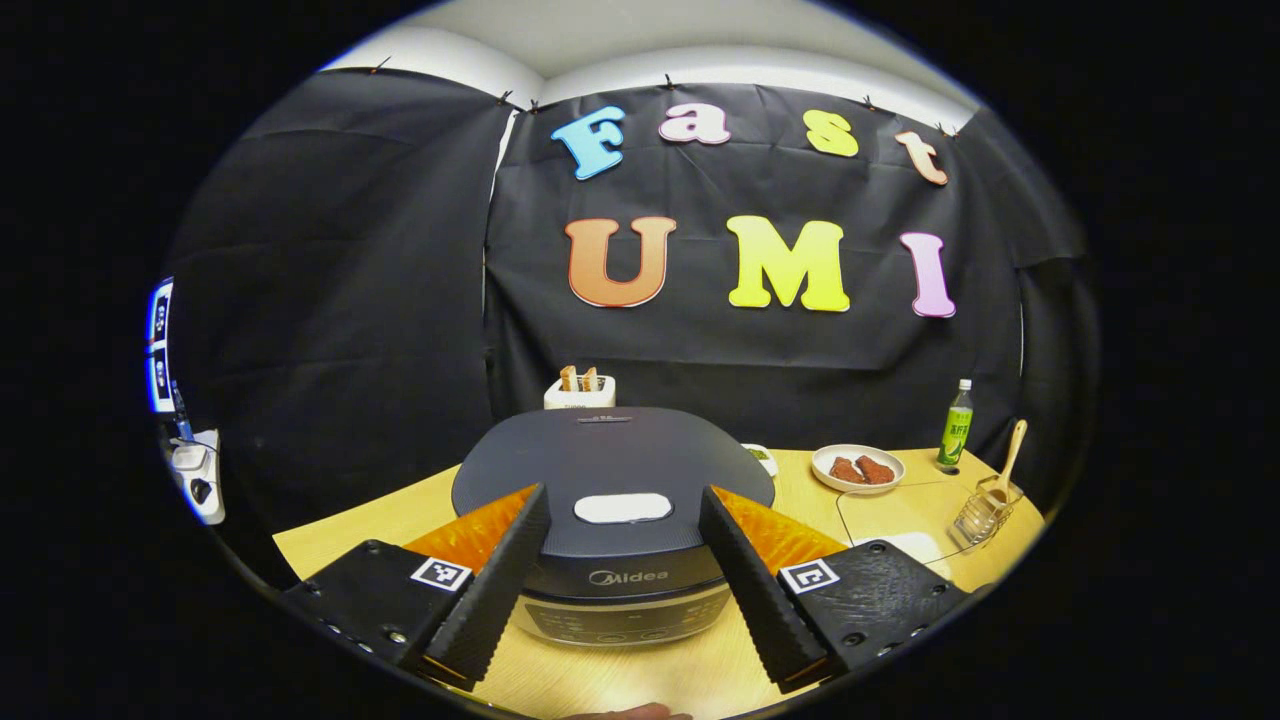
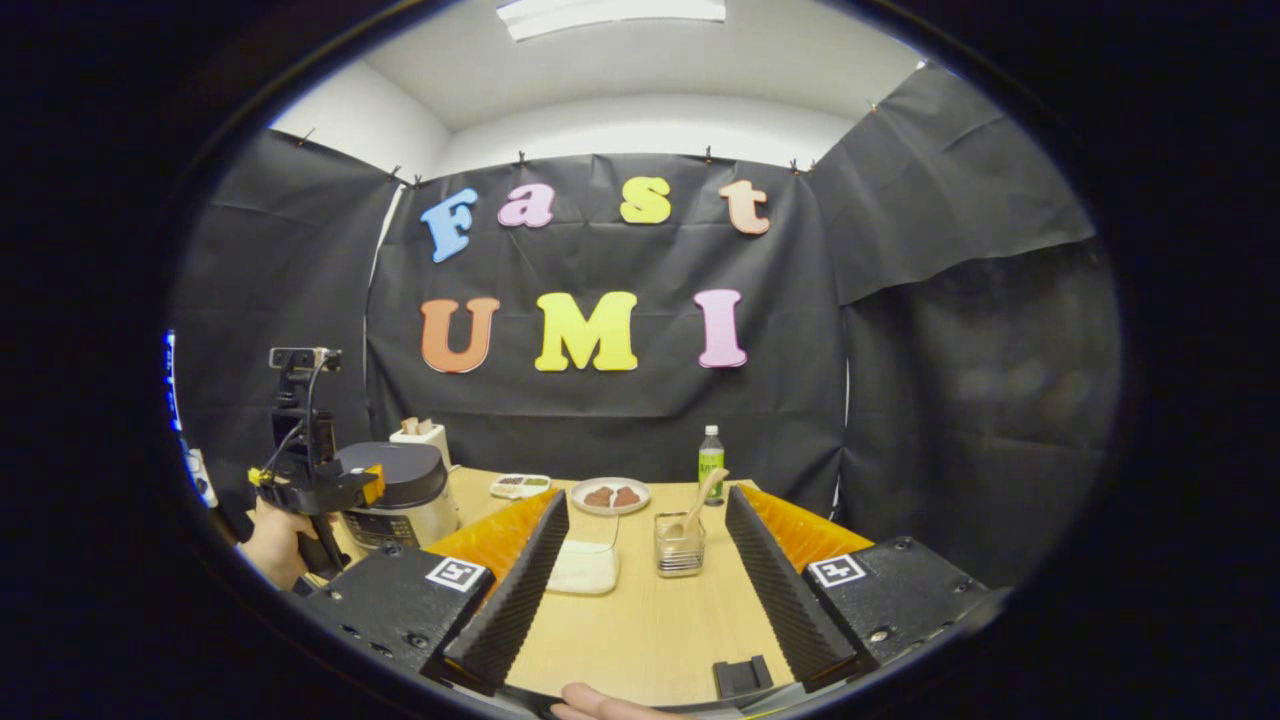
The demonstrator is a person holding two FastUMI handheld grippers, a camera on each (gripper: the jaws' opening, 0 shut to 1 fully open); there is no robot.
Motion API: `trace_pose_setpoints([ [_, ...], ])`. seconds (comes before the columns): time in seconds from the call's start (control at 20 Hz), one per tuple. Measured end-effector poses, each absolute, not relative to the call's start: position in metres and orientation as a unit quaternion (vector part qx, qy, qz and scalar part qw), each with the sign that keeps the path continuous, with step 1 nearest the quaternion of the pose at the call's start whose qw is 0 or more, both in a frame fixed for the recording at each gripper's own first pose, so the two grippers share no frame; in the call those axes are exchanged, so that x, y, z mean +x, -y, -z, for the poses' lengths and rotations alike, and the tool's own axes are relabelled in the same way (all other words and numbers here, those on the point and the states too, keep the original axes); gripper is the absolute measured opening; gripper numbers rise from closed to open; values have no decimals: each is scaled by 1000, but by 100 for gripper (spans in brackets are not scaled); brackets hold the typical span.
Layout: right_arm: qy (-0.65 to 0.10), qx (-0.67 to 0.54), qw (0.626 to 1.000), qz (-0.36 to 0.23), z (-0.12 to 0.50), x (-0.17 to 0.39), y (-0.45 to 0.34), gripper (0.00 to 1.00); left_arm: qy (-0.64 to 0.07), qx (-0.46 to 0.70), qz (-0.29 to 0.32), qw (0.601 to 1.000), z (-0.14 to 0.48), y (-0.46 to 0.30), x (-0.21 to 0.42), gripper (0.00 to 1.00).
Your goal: Close the left gripper, press the button to open the rice cooker; take a wooden spoon from the chopstick holder with the right hand, scoop a spoonful of rice and pour it into the rice cooker, then put the wooden spoon back into the chopstick holder.
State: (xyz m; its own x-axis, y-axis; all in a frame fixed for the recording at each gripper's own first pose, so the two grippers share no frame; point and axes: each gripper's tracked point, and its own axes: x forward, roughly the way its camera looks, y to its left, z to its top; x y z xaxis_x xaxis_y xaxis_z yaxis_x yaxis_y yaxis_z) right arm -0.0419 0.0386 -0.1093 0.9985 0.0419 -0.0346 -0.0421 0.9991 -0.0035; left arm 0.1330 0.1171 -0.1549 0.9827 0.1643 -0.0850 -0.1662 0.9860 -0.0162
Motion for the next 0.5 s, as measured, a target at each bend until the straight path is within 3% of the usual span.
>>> trace_pose_setpoints([
  [0.15, -25, -1, 999, -25, 112, -37, -46, 100, -30, -40, -57, 997, 133, -108, 116, 95],
  [0.5, -18, -8, 999, -25, 103, -40, -66, 100, 0, 15, -1, 1000, 78, -79, 54, 95],
])
